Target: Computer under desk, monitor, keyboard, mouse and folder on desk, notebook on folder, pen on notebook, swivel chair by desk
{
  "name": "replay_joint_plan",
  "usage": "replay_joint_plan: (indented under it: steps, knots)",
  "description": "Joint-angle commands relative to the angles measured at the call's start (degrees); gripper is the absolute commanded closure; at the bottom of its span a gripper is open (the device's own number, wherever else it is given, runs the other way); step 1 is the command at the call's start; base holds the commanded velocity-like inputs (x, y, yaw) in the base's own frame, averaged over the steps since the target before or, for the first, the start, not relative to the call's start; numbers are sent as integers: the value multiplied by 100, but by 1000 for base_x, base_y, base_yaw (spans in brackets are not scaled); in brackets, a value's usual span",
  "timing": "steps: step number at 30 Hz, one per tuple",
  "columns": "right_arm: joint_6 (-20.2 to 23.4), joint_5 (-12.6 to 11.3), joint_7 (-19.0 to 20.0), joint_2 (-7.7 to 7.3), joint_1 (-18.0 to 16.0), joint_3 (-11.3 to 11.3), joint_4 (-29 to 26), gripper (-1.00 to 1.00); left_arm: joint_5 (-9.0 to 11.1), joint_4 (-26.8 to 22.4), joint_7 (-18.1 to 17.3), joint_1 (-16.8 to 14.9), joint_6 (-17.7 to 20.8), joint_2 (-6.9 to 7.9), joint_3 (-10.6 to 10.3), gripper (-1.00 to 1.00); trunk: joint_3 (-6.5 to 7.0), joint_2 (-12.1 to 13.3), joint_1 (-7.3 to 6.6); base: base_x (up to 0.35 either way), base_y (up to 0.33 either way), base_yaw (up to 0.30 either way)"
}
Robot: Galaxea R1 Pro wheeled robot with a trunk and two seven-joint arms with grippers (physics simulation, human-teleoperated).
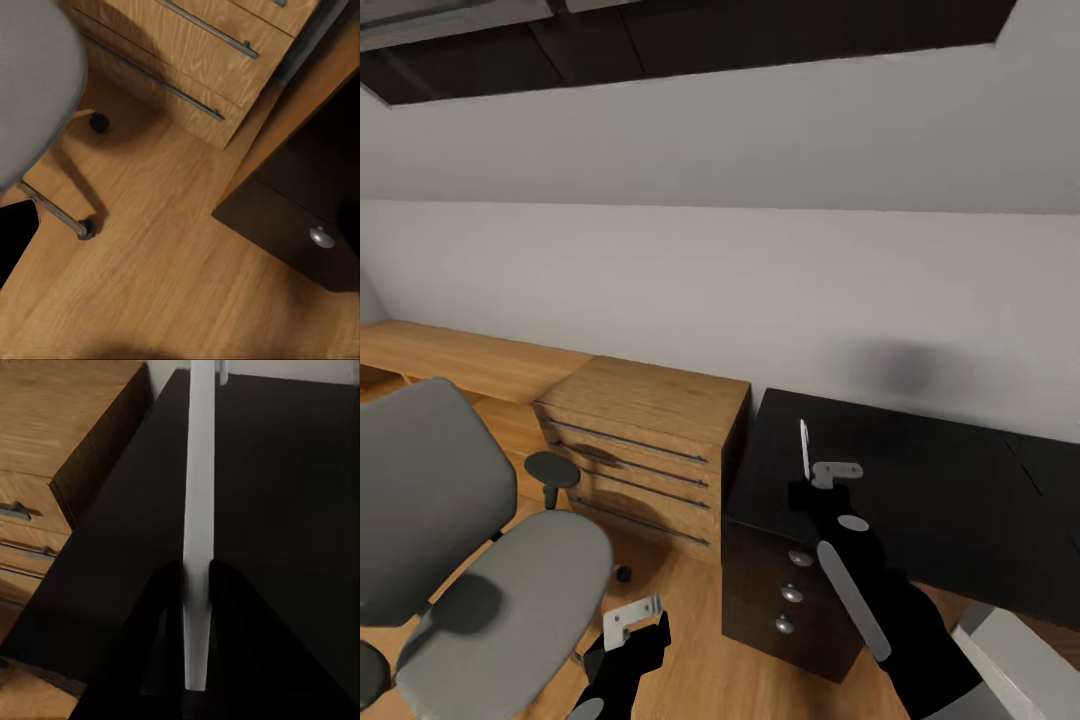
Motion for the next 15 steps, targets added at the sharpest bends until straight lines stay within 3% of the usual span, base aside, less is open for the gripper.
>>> replay_joint_plan:
  steps: [1,4,9,10,15]
  knots:
    - [1,-111,-116,-4,11,12,-54,100,37,-11,35,-1,17,0,-4,-100,13,38,-26,-339,0,0]
    - [6,-194,-217,30,35,18,-236,100,43,-11,30,-1,17,0,-1,-100,49,118,-70,-283,0,0]
    - [-1,-207,-232,27,48,8,-353,100,45,-16,23,-1,17,0,1,-100,49,118,-70,-77,0,0]
    - [-1,-287,-226,-2,49,-338,-355,100,47,-16,-10,-1,17,7,-9,-100,51,118,-70,-4,0,-165]
    - [38,-726,-222,-21,50,-1016,-319,100,48,-12,-27,-1,16,15,-12,-100,62,118,-70,-2,0,-221]
